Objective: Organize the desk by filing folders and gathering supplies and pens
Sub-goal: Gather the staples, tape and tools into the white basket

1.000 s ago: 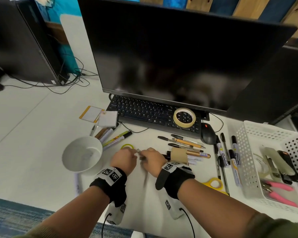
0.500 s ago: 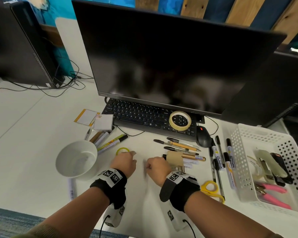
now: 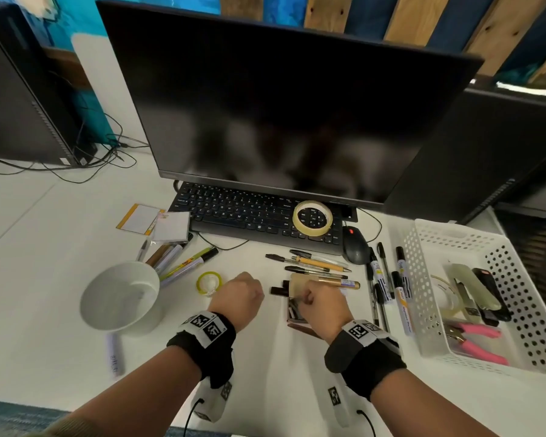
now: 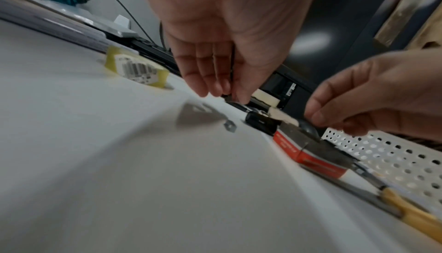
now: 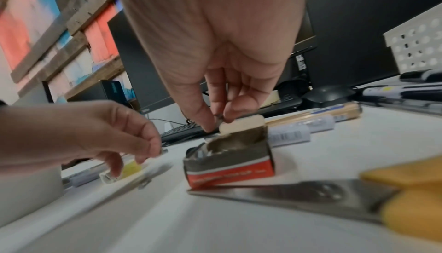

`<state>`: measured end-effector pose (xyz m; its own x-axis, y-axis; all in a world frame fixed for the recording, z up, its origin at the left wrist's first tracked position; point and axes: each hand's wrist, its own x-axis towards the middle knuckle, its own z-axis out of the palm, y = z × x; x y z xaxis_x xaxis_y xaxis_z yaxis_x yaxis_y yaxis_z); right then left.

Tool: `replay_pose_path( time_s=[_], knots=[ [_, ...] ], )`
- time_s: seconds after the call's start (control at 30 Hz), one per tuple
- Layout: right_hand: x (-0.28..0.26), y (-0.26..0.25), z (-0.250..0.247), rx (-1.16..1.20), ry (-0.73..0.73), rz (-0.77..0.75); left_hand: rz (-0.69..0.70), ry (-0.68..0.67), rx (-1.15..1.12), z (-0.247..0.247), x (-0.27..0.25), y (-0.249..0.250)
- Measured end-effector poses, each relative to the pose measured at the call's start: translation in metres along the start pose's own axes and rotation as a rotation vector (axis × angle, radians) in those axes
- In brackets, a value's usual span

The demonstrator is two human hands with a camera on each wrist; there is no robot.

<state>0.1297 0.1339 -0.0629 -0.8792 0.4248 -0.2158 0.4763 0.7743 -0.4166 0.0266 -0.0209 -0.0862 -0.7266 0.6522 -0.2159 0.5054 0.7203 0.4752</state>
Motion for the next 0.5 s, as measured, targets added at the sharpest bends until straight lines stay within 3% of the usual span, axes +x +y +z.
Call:
replay_pose_path(
  time_s=[0.2, 0.37, 0.5],
  knots=[
    [-0.005, 0.013, -0.001, 0.067, -0.014, 0.058, 0.215, 0.010, -0.084, 0.013, 0.000, 0.032],
    [-0.006, 0.021, 0.000, 0.088, 0.038, 0.091, 0.243, -0.011, -0.116, 0.022, 0.001, 0.039],
    [-0.006, 0.029, 0.001, 0.176, 0.077, 0.161, 0.187, 0.028, -0.177, 0.018, 0.001, 0.029]
  ],
)
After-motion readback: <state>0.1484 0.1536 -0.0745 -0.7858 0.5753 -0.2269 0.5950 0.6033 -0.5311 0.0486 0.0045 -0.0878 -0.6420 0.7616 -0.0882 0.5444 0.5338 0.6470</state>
